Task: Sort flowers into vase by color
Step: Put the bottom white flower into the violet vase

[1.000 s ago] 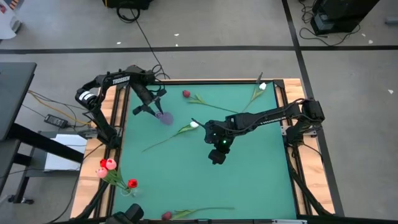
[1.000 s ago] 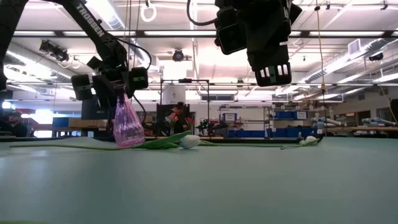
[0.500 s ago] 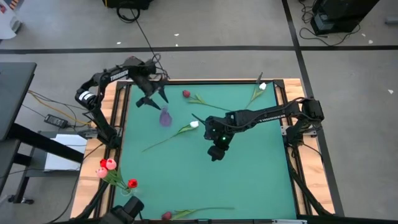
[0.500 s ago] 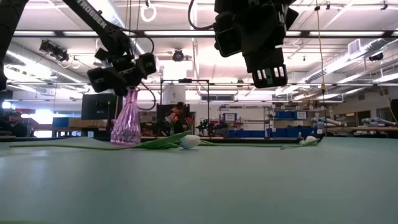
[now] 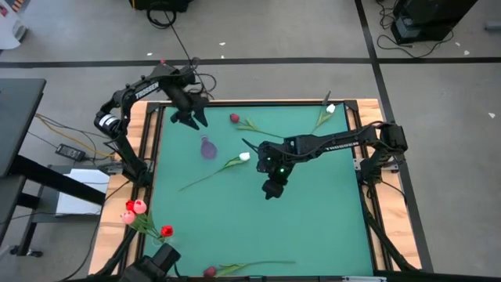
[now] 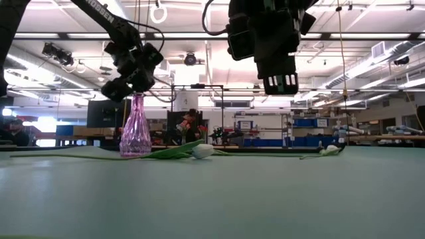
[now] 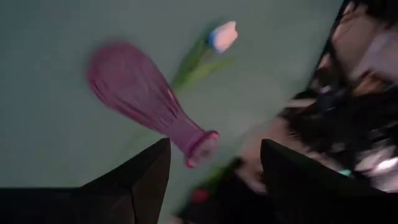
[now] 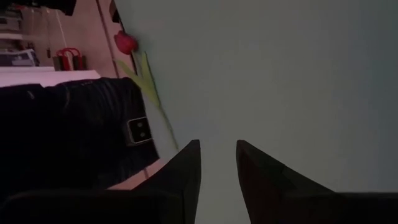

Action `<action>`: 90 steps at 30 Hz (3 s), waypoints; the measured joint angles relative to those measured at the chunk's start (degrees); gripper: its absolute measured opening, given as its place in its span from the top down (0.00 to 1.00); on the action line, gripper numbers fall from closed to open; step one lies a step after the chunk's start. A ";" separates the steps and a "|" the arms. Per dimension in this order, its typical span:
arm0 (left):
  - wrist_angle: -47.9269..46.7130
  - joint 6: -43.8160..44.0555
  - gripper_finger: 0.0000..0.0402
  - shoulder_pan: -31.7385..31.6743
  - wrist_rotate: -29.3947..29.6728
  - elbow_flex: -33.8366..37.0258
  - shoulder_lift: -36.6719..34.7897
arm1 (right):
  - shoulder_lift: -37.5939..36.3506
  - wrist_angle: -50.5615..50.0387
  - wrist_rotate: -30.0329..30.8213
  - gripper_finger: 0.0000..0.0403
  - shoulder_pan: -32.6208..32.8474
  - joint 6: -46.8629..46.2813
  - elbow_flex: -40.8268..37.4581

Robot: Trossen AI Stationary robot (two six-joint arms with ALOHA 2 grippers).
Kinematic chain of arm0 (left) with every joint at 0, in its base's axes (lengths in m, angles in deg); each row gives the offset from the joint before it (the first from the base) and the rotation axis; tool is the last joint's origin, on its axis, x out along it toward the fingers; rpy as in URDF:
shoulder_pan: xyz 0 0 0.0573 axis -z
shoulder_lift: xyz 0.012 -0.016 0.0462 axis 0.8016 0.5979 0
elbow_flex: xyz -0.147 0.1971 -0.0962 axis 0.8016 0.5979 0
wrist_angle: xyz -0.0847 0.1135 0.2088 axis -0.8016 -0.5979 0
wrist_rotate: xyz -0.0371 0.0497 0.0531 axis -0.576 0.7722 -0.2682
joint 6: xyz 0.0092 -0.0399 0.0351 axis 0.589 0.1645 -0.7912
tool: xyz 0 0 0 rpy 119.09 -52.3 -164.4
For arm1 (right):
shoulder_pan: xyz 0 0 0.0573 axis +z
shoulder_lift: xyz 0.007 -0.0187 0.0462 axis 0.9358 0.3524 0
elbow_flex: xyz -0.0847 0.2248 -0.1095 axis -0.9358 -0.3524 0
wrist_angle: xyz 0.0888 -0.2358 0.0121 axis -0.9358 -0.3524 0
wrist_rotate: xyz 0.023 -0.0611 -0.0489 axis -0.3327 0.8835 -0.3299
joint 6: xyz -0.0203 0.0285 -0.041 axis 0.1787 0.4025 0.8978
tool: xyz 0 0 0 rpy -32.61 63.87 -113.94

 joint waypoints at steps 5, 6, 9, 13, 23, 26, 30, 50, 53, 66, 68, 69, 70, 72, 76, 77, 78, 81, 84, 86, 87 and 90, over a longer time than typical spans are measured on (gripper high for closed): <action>4.28 -6.90 0.38 2.91 2.45 -0.64 -1.59 | 0.00 -0.15 2.48 0.72 -0.37 6.41 0.01; 5.19 -8.57 0.38 3.68 2.18 -0.71 -2.29 | 0.00 -0.19 3.16 0.72 -0.38 8.01 0.01; 6.29 -15.55 0.42 6.42 2.21 -0.74 -4.17 | 0.00 -0.29 5.01 0.72 -0.38 10.73 0.01; 5.11 -26.98 0.47 11.21 2.19 -0.72 -5.98 | 0.00 -0.46 7.17 0.72 -0.38 13.01 0.01; 19.16 -27.72 0.53 18.22 3.70 -1.38 -10.81 | 0.00 -0.68 8.43 0.72 -0.38 14.76 0.01; 29.12 -24.38 0.57 18.24 6.16 -1.33 -15.34 | 0.00 -1.86 8.50 0.72 -0.38 14.90 0.01; 37.03 -23.13 0.61 17.26 11.75 -1.40 -20.62 | -0.18 -2.93 10.12 0.72 -0.56 15.22 0.01; 81.99 -5.10 0.64 18.28 17.26 41.48 -47.56 | -18.35 13.17 55.05 0.72 1.74 22.94 -0.39; 87.86 -5.38 0.64 19.50 17.42 45.56 -49.13 | -21.64 21.41 53.33 0.72 0.78 24.69 -3.55; 109.97 -0.06 0.51 19.14 18.33 63.41 -50.03 | -27.78 36.02 46.08 0.71 -0.99 15.93 -16.70; 108.77 -1.93 0.47 19.14 18.33 64.69 -49.92 | -27.78 36.00 46.06 0.69 -0.65 15.66 -17.09; 108.09 -2.95 0.45 19.14 18.33 65.21 -49.88 | -27.78 35.98 46.05 0.67 -0.52 15.63 -17.25; 107.81 -3.65 0.43 19.14 18.31 65.56 -49.84 | -27.78 35.90 46.05 0.66 -0.42 15.62 -17.35; 107.37 -5.55 0.40 19.14 18.30 66.55 -49.85 | -27.78 35.96 46.06 0.63 -0.33 15.62 -17.36; 107.07 -8.10 0.39 19.14 18.33 67.91 -49.82 | -27.78 35.83 46.11 0.58 -0.45 14.80 -17.36; 106.94 -8.93 0.39 19.14 18.35 68.06 -49.83 | -27.78 35.63 46.11 0.57 -0.66 14.69 -17.36; 106.44 -9.64 0.39 19.14 18.57 68.07 -49.83 | -27.78 35.55 46.11 0.56 -0.79 14.54 -17.36; 105.87 -12.35 0.39 19.14 19.90 68.11 -49.81 | -27.78 35.49 46.11 0.55 -1.29 14.50 -17.36; 105.31 -13.99 0.39 19.14 22.79 68.11 -49.81 | -27.78 35.47 46.07 0.55 -1.85 13.96 -17.36; 104.78 -15.17 0.39 19.14 23.54 68.11 -49.81 | -27.78 35.47 45.81 0.55 -2.20 13.44 -17.36; 104.24 -15.54 0.39 19.14 23.66 68.11 -49.81 | -27.78 35.47 45.67 0.55 -2.34 13.15 -17.36; 102.24 -16.73 0.39 19.14 23.68 68.11 -49.81 | -27.78 35.42 45.65 0.55 -2.50 13.02 -17.36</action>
